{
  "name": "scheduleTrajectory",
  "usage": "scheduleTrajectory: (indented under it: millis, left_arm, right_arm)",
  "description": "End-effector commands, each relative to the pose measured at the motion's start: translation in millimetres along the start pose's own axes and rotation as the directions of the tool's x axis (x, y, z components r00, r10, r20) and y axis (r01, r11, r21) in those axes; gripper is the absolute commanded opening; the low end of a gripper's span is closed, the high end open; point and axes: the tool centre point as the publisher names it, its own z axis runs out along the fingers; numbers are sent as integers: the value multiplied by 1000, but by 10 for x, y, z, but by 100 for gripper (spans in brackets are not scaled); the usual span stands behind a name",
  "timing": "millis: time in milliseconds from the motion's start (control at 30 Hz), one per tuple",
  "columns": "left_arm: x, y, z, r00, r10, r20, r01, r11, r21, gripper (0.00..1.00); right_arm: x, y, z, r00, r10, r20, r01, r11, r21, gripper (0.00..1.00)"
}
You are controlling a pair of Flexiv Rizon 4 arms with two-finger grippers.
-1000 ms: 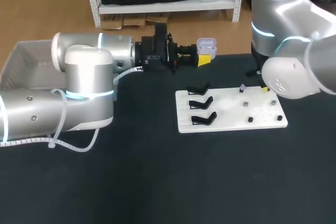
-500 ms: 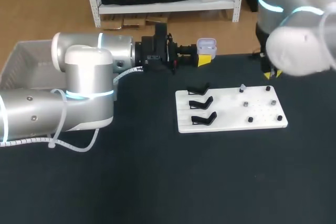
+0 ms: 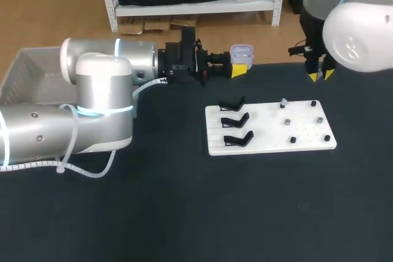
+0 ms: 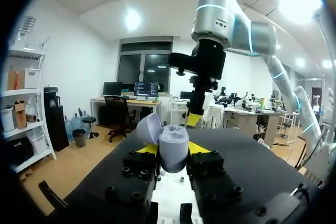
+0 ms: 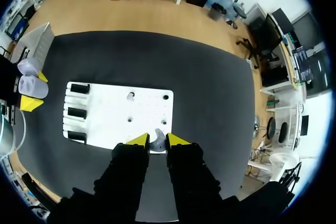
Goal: Pick up each earbud case from the left stands, insert the matching earbuds, close the lid, and place the case in the box.
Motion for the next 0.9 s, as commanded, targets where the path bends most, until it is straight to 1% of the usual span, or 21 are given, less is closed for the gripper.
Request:
scheduleTrajectory:
  millis: [33,100,133,167,200,233,267,300,333,400,433,500,533,567,600,633,667,900]
  left_arm:
    - [4,15,6,1000,0,1,0,1000,3,0]
    - [4,15,6,1000,0,1,0,1000,3,0]
    - [4,15,6,1000,0,1,0,1000,3,0]
    - [4,15,6,1000,0,1,0,1000,3,0]
    - [4,15,6,1000,0,1,0,1000,3,0]
    - [4,15,6,1000,0,1,0,1000,3,0]
    - [4,15,6,1000,0,1,0,1000,3,0]
    - [4,15,6,1000,0,1,0,1000,3,0]
    - [4,15,6,1000,0,1,0,1000,3,0]
    - [4,15,6,1000,0,1,0,1000,3,0]
    - [4,15,6,1000,0,1,0,1000,3,0]
    - [4,15,6,1000,0,1,0,1000,3,0]
    - [4,15,6,1000,0,1,0,1000,3,0]
    - [4,15,6,1000,0,1,0,1000,3,0]
    - [4,15,6,1000,0,1,0,1000,3,0]
    - [4,15,6,1000,0,1,0,1000,3,0]
    - [4,15,6,1000,0,1,0,1000,3,0]
    - [4,15,6,1000,0,1,0,1000,3,0]
  right_arm:
    - [37,-11,6,1000,2,12,-2,1000,0,0]
    - [37,-11,6,1000,2,12,-2,1000,0,0]
    - [-9,-39,0,985,173,-28,-172,985,9,0]
    - [-23,-26,-22,956,287,-62,-285,958,40,0]
    - [-28,-20,-49,919,389,-59,-384,919,90,0]
    - [-20,25,-109,887,461,-26,-457,884,100,0]
    - [-13,60,-135,849,527,-34,-520,846,119,0]
    - [-3,106,-169,815,579,-40,-573,813,102,0]
    - [1,146,-189,781,623,-40,-616,779,114,0]
    - [3,229,-230,737,674,-47,-666,736,120,0]
    - [0,269,-247,726,686,-45,-679,726,106,0]
    - [-8,331,-285,694,719,-28,-714,693,98,0]
    - [-19,365,-306,692,721,-17,-718,691,89,0]
    - [-20,387,-316,670,742,-6,-739,667,94,0]
    - [-32,420,-338,673,739,3,-738,672,55,0]
    - [-43,476,-363,687,726,7,-726,686,46,0]
    - [-58,559,-417,731,680,52,-682,731,23,0]
    - [-58,559,-417,731,680,52,-682,731,23,0]
